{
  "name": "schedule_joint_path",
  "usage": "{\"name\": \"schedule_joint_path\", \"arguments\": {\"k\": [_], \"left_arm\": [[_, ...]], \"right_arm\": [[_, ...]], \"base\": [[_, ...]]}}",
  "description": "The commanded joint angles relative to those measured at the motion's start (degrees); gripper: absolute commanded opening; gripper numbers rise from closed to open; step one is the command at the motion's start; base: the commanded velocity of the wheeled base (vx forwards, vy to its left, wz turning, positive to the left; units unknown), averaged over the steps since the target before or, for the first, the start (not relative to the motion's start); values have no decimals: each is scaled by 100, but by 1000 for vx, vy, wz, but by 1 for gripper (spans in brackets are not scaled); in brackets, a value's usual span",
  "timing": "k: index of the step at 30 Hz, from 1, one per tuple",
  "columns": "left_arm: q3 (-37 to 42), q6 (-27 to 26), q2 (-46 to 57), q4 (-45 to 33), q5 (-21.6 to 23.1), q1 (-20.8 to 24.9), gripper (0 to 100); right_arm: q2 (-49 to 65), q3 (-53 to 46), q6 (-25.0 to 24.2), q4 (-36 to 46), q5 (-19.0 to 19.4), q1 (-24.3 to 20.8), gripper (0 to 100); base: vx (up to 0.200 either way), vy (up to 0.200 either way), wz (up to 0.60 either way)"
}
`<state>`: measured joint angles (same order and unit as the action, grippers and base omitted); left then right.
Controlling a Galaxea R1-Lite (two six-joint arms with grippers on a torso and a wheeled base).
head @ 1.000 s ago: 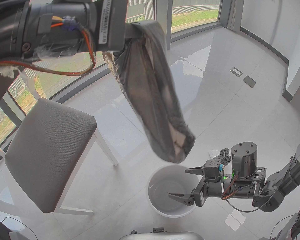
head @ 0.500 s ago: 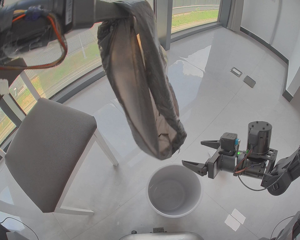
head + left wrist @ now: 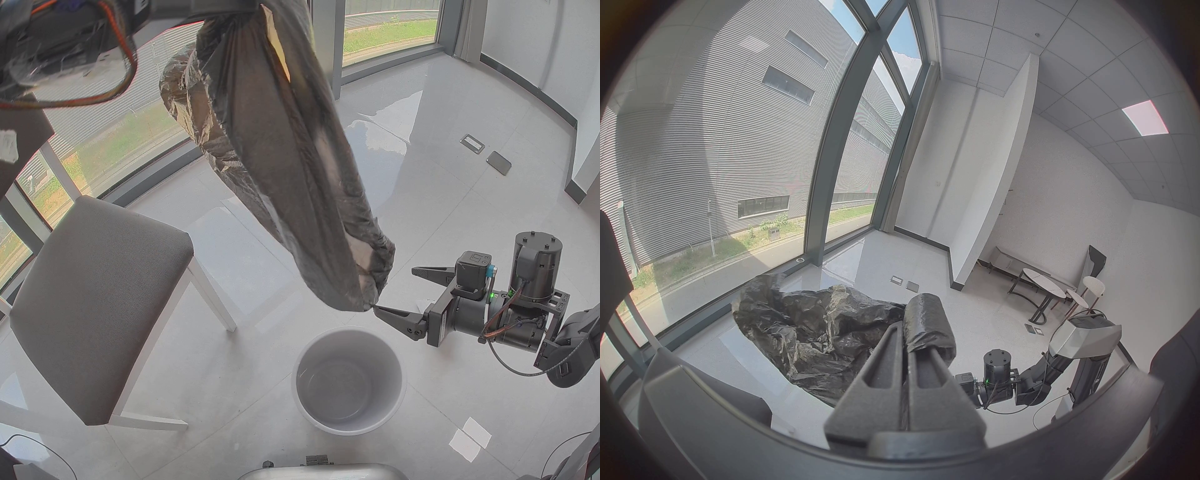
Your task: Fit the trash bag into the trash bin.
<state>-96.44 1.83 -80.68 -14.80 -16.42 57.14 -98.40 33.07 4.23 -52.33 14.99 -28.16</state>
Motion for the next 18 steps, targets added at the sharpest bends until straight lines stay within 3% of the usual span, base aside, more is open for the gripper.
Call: {"name": "schedule_joint_path", "arguments": {"k": [1, 9, 18], "left_arm": [[-42, 11, -97, 30, -1, 26, 0], [-165, 19, -194, 39, 7, 34, 0], [-244, 90, -220, 30, 7, 34, 0]], "right_arm": [[23, 120, -10, 4, 3, 12, 100], [-337, 604, -45, -5, 3, 39, 100], [-918, 1193, -54, -14, 3, -269, 100]], "base": [[0, 0, 0], [0, 0, 0], [0, 0, 0]]}}
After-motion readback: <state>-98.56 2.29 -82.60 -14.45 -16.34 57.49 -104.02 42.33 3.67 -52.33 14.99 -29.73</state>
